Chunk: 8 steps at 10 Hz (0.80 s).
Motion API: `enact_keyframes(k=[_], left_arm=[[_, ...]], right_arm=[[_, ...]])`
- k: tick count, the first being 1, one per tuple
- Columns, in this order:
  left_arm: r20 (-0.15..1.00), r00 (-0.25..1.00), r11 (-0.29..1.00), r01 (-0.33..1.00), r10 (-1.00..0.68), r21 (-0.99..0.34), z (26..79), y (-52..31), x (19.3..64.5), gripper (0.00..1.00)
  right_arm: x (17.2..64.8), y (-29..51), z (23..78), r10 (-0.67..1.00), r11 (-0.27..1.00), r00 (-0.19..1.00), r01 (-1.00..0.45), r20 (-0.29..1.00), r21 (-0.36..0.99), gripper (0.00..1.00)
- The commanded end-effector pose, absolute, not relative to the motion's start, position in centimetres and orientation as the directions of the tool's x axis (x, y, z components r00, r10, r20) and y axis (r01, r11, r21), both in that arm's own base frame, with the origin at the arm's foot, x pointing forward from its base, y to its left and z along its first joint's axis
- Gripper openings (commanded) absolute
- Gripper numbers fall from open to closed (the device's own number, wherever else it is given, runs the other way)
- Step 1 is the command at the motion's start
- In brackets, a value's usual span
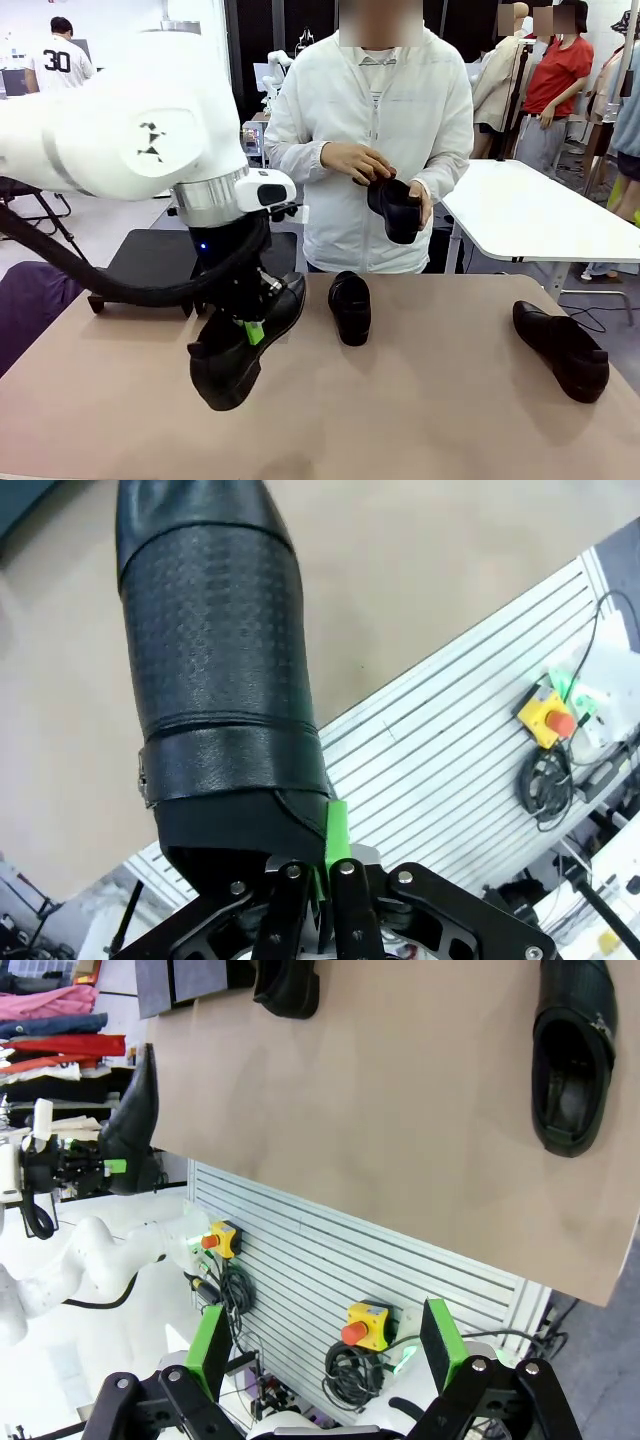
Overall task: Organize the shoes by placing them on the stand.
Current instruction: Place the Shoe from the middle of the table onto the Shoes Stand.
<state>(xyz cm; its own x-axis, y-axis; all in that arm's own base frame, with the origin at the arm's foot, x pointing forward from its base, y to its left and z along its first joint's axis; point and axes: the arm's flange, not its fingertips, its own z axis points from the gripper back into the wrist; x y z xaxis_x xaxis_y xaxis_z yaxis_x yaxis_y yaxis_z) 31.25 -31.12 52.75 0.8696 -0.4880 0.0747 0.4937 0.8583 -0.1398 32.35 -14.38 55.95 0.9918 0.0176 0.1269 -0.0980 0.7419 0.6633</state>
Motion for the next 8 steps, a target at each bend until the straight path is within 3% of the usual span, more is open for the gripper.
enact_keyframes(k=[1,3,5,6,7,8], left_arm=[[0.054,0.853,0.842,0.522,-0.52,-0.139,52.1,-32.3,33.1,0.0],[0.052,0.866,0.855,0.499,-0.497,-0.145,51.8,-31.7,31.9,0.0],[0.165,0.97,0.964,0.205,-0.177,-0.172,53.2,-28.2,37.5,0.0],[0.256,0.966,0.984,0.089,-0.048,-0.152,53.6,-26.2,40.3,0.0],[0.384,0.923,0.994,0.032,0.013,-0.108,54.0,-23.4,44.3,0.0],[0.391,0.92,0.998,0.026,-0.004,-0.052,54.1,-21.9,47.2,0.0]], right_arm=[[32.0,-14.7,55.8,0.042,0.744,0.99,-0.123,0.138,0.657,1.0],[32.0,-14.7,55.8,0.042,0.744,0.99,-0.123,0.138,0.657,1.0],[32.0,-14.7,55.8,0.042,0.744,0.99,-0.123,0.138,0.657,1.0],[32.0,-14.7,55.8,0.042,0.744,0.99,-0.123,0.138,0.657,1.0],[32.0,-14.7,55.8,0.042,0.744,0.99,-0.123,0.138,0.657,1.0],[32.0,-14.7,55.8,0.042,0.744,0.99,-0.123,0.138,0.657,1.0]])
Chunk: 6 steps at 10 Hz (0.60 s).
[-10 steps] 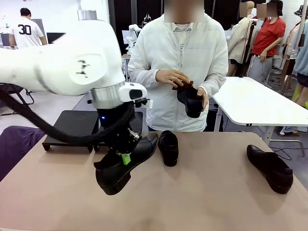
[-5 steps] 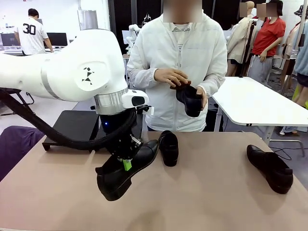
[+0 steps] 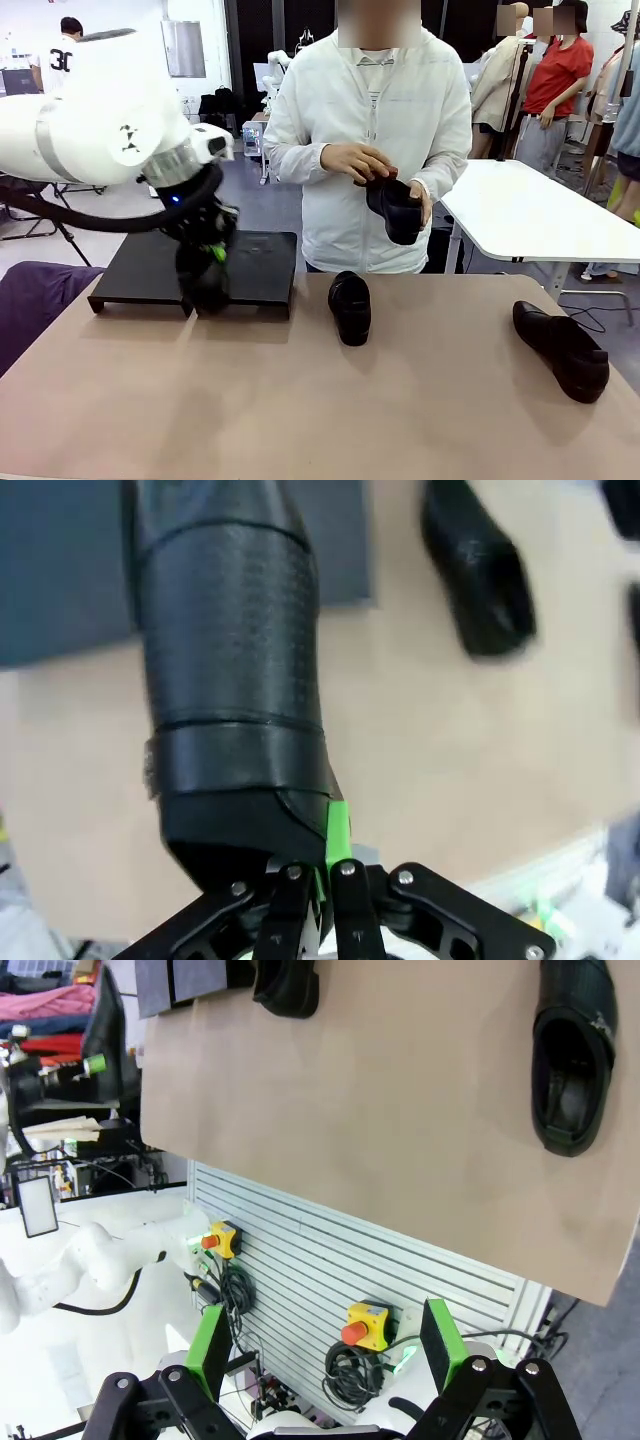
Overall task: Organize the shoes by placing them on the stand.
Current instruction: Place the Shoe from the middle of the table onto the Shoes Stand.
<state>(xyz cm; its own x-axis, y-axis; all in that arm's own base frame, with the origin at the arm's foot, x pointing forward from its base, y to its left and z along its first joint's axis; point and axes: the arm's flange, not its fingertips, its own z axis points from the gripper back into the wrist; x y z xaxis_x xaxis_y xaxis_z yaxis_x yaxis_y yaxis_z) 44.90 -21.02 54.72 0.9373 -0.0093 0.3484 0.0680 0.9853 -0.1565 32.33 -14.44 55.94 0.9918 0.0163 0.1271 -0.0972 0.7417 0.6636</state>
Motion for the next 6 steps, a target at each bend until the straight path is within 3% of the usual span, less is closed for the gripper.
enact_keyframes(k=[1,2,3,4,6], left_arm=[[0.4,0.916,0.999,0.037,-0.036,0.003,53.9,-20.6,50.3,0.0],[0.381,0.923,0.998,0.034,-0.049,0.046,53.7,-19.8,52.5,0.0],[0.36,0.931,0.998,0.061,-0.055,-0.005,54.0,-19.9,52.9,0.0],[0.406,0.913,0.999,0.047,-0.036,-0.019,53.4,-17.4,50.8,0.0],[0.406,0.913,0.999,0.047,-0.036,-0.019,53.4,-17.4,50.8,0.0]], right_arm=[[32.0,-14.7,55.8,0.042,0.744,0.99,-0.123,0.138,0.657,1.0],[32.0,-14.7,55.8,0.042,0.744,0.99,-0.123,0.138,0.657,1.0],[32.0,-14.7,55.8,0.042,0.744,0.99,-0.123,0.138,0.657,1.0],[32.0,-14.7,55.8,0.042,0.744,0.99,-0.123,0.138,0.657,1.0],[32.0,-14.7,55.8,0.042,0.744,0.99,-0.123,0.138,0.657,1.0]])
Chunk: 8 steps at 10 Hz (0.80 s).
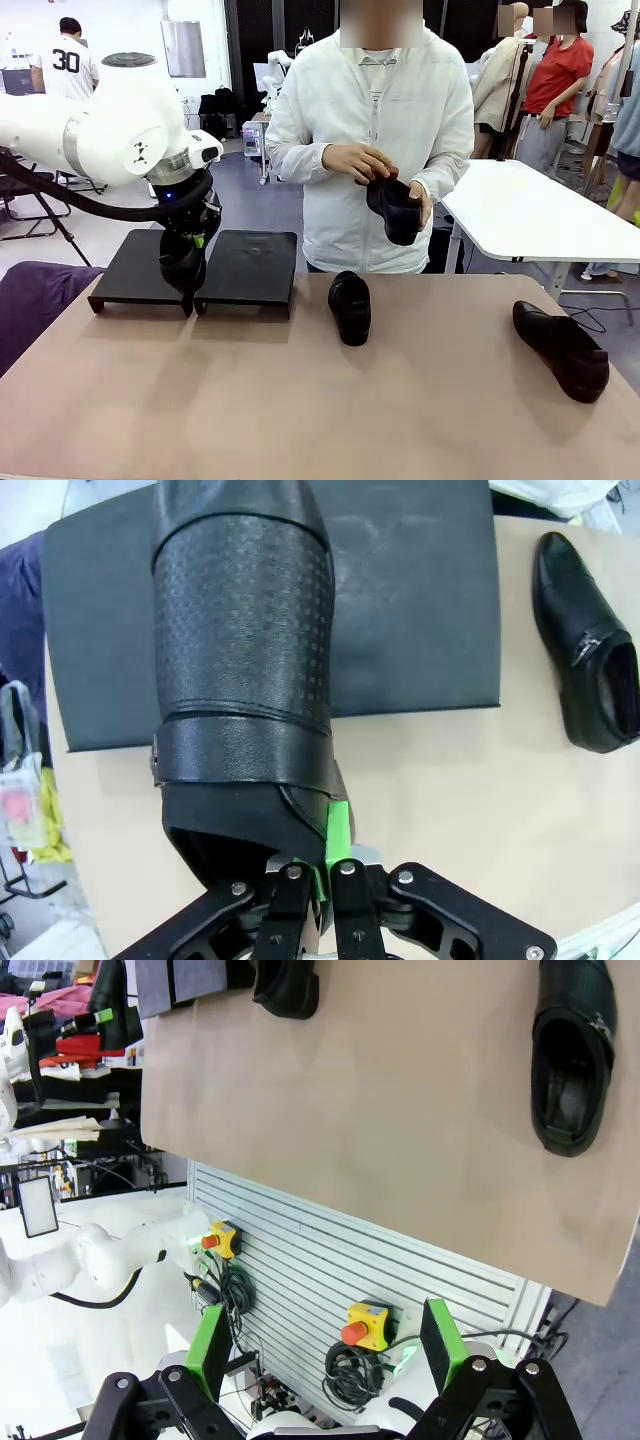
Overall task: Organize the shoes by placing them on the stand.
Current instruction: Place the Shoe from the middle of the table onto the Shoes Stand.
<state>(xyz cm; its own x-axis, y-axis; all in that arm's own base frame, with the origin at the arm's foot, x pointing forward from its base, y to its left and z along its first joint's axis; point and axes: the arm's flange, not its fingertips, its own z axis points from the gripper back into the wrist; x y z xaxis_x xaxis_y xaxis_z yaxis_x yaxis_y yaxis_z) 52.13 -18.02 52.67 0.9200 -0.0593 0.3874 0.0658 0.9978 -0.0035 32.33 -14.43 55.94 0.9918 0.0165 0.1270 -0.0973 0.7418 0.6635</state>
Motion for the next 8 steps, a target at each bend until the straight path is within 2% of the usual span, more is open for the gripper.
enact_keyframes(k=[1,2,4,6,7,8], left_arm=[[0.406,0.913,0.999,0.047,-0.036,-0.019,53.4,-17.4,50.8,0.0],[0.387,0.92,0.998,0.066,-0.059,-0.004,52.7,-18.0,52.1,0.0],[0.445,0.886,0.991,-0.126,0.131,-0.041,53.2,-20.2,56.6,0.0],[0.371,0.913,0.982,-0.189,0.171,0.012,51.4,-21.8,61.4,0.0],[0.37,0.907,0.973,-0.23,0.203,0.032,50.3,-22.1,62.8,0.0],[0.386,0.902,0.976,-0.218,0.193,0.021,49.7,-22.5,63.5,0.0]], right_arm=[[32.0,-14.7,55.8,0.042,0.744,0.99,-0.123,0.138,0.657,1.0],[32.0,-14.7,55.8,0.042,0.744,0.99,-0.123,0.138,0.657,1.0],[32.0,-14.7,55.8,0.042,0.744,0.99,-0.123,0.138,0.657,1.0],[32.0,-14.7,55.8,0.042,0.744,0.99,-0.123,0.138,0.657,1.0],[32.0,-14.7,55.8,0.042,0.744,0.99,-0.123,0.138,0.657,1.0],[32.0,-14.7,55.8,0.042,0.744,0.99,-0.123,0.138,0.657,1.0]])
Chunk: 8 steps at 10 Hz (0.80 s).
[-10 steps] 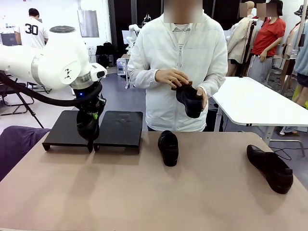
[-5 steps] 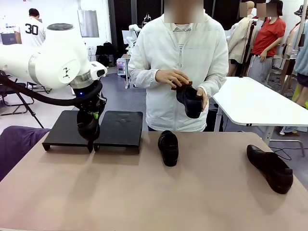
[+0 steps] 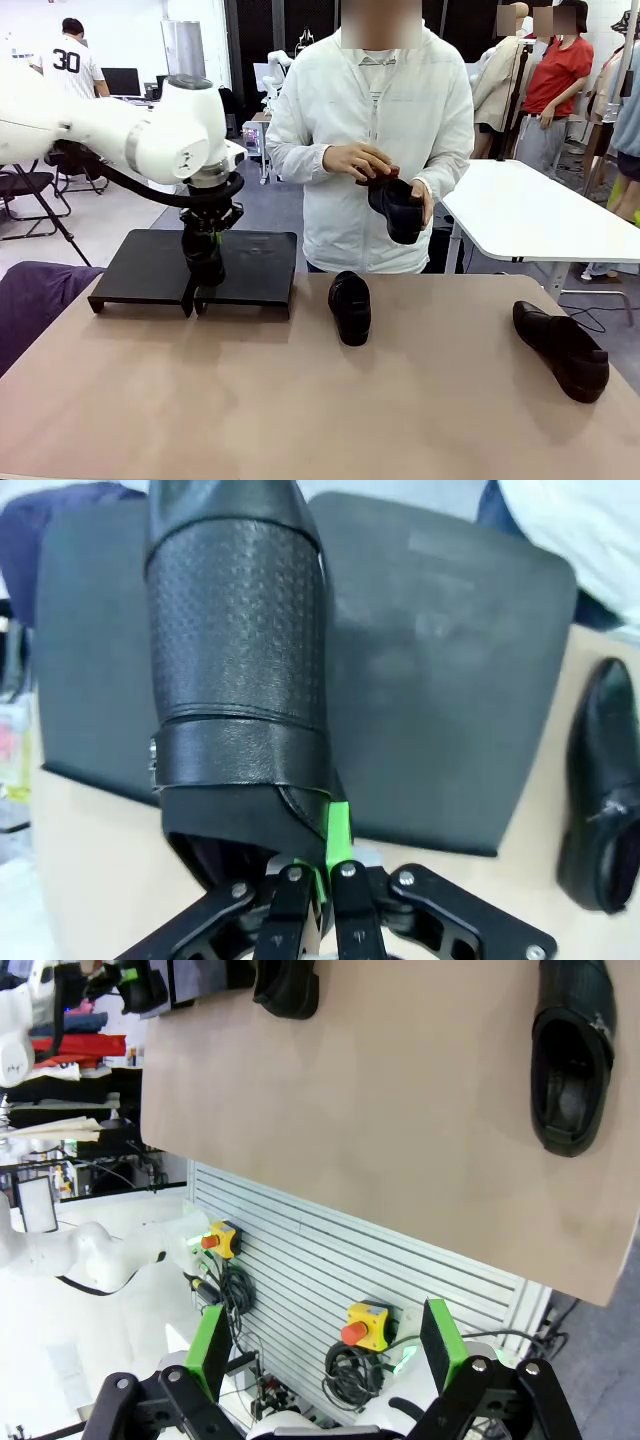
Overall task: Organize the shoes by placing them on the stand.
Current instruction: Place the Shoe from the middle of the table onto the Shoes Stand.
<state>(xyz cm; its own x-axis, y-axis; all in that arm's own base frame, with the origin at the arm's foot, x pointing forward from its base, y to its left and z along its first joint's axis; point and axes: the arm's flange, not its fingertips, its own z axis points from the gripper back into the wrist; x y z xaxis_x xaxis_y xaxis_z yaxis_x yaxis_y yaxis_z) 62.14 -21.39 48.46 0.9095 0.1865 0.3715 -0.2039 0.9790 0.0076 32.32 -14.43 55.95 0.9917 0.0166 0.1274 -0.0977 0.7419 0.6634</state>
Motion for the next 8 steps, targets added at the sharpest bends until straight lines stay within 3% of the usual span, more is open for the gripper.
enact_keyframes(k=[1,8], left_arm=[[0.393,0.903,0.979,-0.201,0.174,0.028,49.2,-22.8,63.8,0.0],[0.343,0.939,0.993,-0.043,0.004,0.107,47.2,-23.2,64.5,0.0]], right_arm=[[32.0,-14.7,55.8,0.042,0.744,0.99,-0.123,0.138,0.657,1.0],[32.0,-14.7,55.8,0.042,0.744,0.99,-0.123,0.138,0.657,1.0]])
